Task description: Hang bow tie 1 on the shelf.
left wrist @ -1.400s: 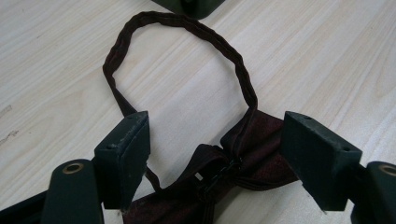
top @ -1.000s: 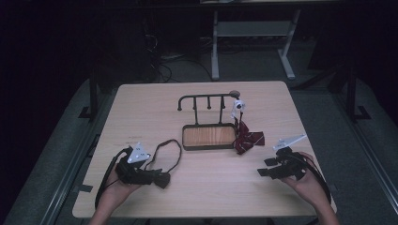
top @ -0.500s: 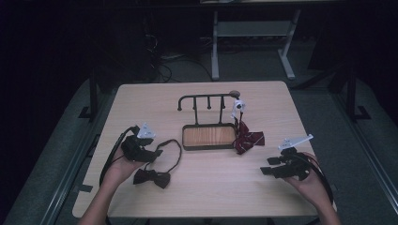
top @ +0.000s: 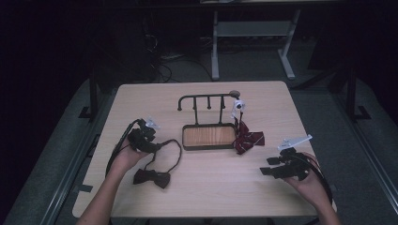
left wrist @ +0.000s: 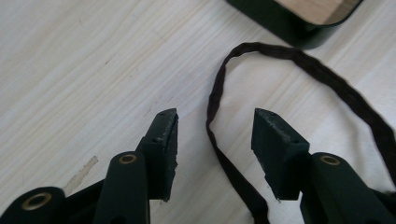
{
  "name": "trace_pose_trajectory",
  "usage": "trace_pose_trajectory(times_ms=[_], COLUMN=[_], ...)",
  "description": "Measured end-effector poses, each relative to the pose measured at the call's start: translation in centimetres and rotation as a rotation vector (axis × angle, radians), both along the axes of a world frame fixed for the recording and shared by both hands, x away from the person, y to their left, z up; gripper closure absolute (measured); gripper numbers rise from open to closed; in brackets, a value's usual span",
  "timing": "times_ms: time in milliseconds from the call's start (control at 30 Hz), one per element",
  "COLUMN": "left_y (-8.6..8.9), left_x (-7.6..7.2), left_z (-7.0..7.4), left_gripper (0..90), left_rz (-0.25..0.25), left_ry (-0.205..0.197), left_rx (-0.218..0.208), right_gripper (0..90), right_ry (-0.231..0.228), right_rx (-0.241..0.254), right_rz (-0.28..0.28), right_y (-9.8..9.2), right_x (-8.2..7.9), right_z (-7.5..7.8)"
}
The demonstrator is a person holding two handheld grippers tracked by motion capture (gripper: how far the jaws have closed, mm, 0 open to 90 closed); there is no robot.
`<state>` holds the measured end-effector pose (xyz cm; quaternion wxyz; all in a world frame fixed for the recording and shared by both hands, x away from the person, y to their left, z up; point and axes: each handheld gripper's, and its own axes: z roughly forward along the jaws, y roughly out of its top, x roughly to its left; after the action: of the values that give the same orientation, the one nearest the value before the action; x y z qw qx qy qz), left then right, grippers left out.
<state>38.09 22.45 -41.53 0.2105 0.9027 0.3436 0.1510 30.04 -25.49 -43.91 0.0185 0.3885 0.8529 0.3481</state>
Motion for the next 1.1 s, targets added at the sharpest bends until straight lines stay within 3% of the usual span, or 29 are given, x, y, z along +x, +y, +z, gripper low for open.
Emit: trace_pose_trajectory(times_ms=[400, 700, 1100], left_y=[0.1, 0.0, 0.0], left_x=[1.6, 2.0, 2.2], left_z=[-1.6, -2.2, -2.6], left_gripper=[64.0, 68.8, 83.0], left_rz=[0.018, 0.014, -0.002], left_ry=[0.064, 0.099, 0.136], left_rx=[-0.001, 0.002, 0.007], right_gripper=[43.8, 46.0, 46.4], right_ry=[-0.008, -0.025, -0.04], right_rx=[-0.002, -0.001, 0.007], right_rz=[0.005, -0.001, -0.003], right_y=[0.1, 0.2, 0.1], right_x=[0.0, -0.1, -0.2], right_z=[-0.1, 0.1, 0.2])
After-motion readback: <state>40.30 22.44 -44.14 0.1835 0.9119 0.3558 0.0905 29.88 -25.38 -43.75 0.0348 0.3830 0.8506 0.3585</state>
